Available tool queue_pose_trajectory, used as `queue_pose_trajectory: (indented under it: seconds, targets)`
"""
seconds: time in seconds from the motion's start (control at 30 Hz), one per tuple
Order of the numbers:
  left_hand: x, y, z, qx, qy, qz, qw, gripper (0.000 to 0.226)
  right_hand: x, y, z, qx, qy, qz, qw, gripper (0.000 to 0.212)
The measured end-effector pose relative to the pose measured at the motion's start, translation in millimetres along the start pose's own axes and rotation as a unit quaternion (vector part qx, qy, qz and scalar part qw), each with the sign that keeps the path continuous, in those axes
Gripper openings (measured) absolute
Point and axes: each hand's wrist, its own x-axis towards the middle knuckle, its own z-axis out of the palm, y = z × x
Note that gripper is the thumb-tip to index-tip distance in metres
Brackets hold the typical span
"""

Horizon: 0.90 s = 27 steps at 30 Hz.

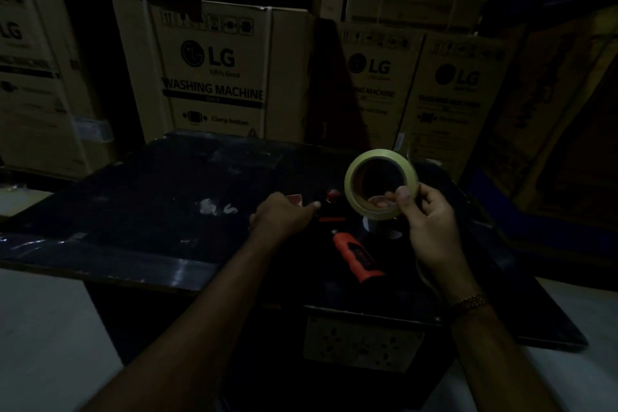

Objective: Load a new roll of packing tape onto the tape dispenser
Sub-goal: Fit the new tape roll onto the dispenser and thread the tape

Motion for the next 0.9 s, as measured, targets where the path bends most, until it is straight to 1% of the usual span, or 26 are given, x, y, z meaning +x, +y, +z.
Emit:
queue_pose_trajectory:
  seconds: [0.07, 0.1, 0.17, 0.3, 0.4, 0.47, 0.53, 0.7, 0.8, 0.9]
  targets:
    - [1.6, 3.8, 1.9, 0.048, 0.019, 0.024, 0.998, 0.071, 0.3, -0.7, 0.5, 0.01, -0.006, 0.01, 1.0, 0.037]
    - [2.3, 3.4, 3.9, 0.058, 0.033, 0.041, 0.997, 0.064, 0.8, -0.1, -0.5, 0.008, -0.008, 0.013, 1.0, 0.036]
    - [2.3, 0.3, 9.6, 0.055, 0.067, 0.087, 0.992, 0.057, 2.1, 0.0, -2.4, -0.004, -0.015, 0.019, 1.0, 0.034]
    - [-1.2, -6.1, 15.3, -0.023, 0.096, 0.139, 0.985, 0.059, 5.5, -6.4, -8.6, -0.062, -0.061, 0.018, 0.996, 0.031]
    - [-2.9, -5.7, 12.6, -0.087, 0.085, 0.169, 0.978, 0.053, 7.7, -16.0, -11.4, -0.113, -0.106, 0.008, 0.988, 0.032]
    - [-5.3, -4.3, 9.8, -0.118, 0.071, 0.192, 0.972, 0.048, 10.5, -21.2, -13.2, -0.127, -0.115, 0.003, 0.985, 0.034]
    - [-5.5, -3.2, 6.9, -0.136, 0.071, 0.215, 0.964, 0.052, 15.1, -26.8, -15.4, -0.135, -0.122, 0.003, 0.983, 0.034]
    - [-14.0, 12.3, -3.7, -0.158, 0.058, 0.312, 0.935, 0.041, 26.3, -45.7, -13.2, -0.11, -0.136, 0.004, 0.985, 0.03]
    - [-18.1, 20.2, -7.8, -0.157, 0.068, 0.36, 0.917, 0.042, 29.0, -54.8, -10.2, -0.099, -0.145, 0.007, 0.984, 0.036]
    - [-20.7, 22.5, -8.7, -0.168, 0.06, 0.379, 0.908, 0.045, 29.7, -60.8, -10.3, -0.083, -0.142, 0.022, 0.986, 0.039]
